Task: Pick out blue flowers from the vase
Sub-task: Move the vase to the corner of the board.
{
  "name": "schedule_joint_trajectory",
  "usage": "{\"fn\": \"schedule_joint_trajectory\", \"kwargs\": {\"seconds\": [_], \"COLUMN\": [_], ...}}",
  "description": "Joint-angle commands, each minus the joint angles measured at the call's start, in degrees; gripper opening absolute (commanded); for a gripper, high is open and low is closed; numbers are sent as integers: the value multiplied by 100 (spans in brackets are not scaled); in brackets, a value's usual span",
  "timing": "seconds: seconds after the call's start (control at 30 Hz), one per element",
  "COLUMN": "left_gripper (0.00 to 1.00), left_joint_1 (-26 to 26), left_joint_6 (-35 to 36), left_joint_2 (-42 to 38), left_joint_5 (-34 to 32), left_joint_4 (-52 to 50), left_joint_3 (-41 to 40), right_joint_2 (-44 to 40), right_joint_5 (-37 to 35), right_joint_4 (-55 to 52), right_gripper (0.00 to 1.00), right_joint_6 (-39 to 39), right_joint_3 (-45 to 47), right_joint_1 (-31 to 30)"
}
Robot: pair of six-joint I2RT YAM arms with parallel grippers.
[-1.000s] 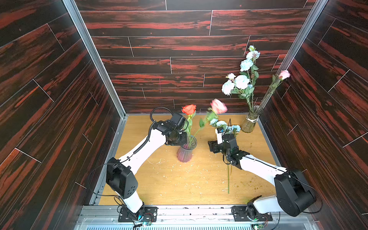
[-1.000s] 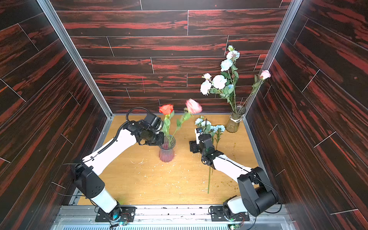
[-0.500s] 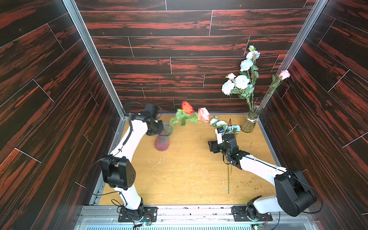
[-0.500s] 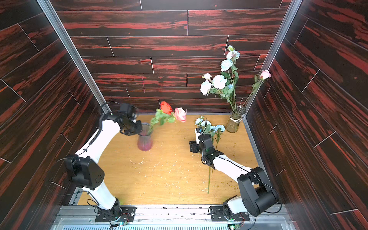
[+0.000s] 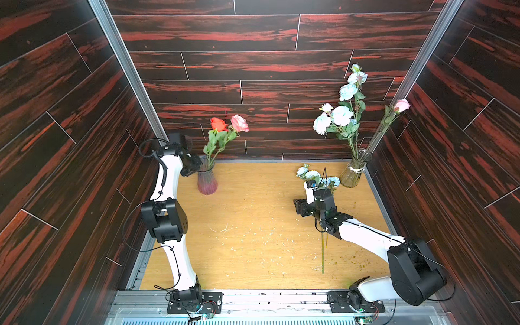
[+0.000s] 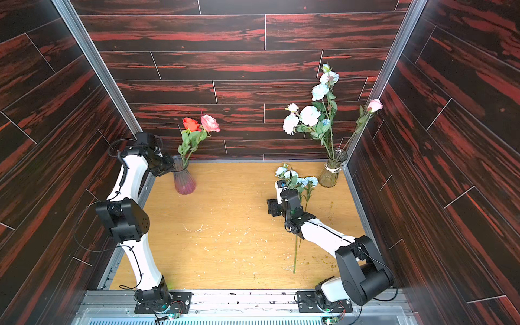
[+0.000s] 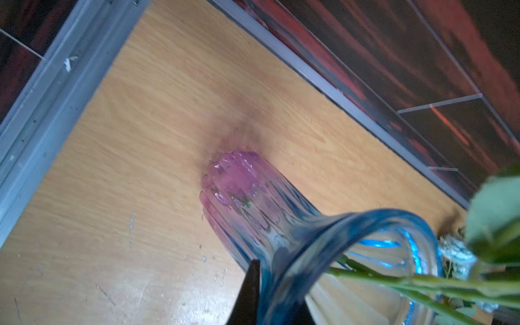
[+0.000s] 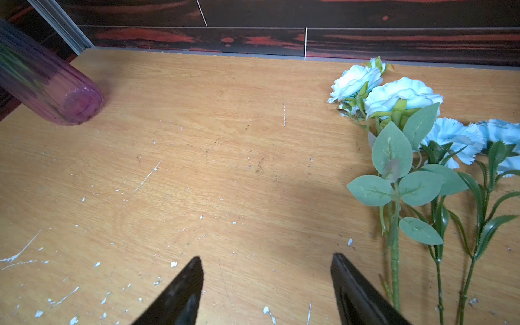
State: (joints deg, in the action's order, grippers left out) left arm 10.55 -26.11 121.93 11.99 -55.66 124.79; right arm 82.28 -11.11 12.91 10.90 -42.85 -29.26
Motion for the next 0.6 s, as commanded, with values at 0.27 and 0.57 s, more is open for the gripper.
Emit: {"fn": "schedule_joint_trajectory", "kwargs": {"seconds": [0.27, 0.57], "left_gripper": [0, 0], "left_joint_1": [407, 544], "left_joint_6": [-85, -93], "left_joint_2": [901, 1016], "left_joint_5": [-496, -677], "left_joint_4": [-487, -355], "left_joint_3": [1095, 1323], "right_joint_2": [69, 60], "right_joint_5": [47, 48], "right_joint_4": [-23, -16], "right_gripper": [78, 80], "right_joint_6": [0, 4], "right_joint_3": [-101, -92], "right_joint_1": [-14, -18]}}
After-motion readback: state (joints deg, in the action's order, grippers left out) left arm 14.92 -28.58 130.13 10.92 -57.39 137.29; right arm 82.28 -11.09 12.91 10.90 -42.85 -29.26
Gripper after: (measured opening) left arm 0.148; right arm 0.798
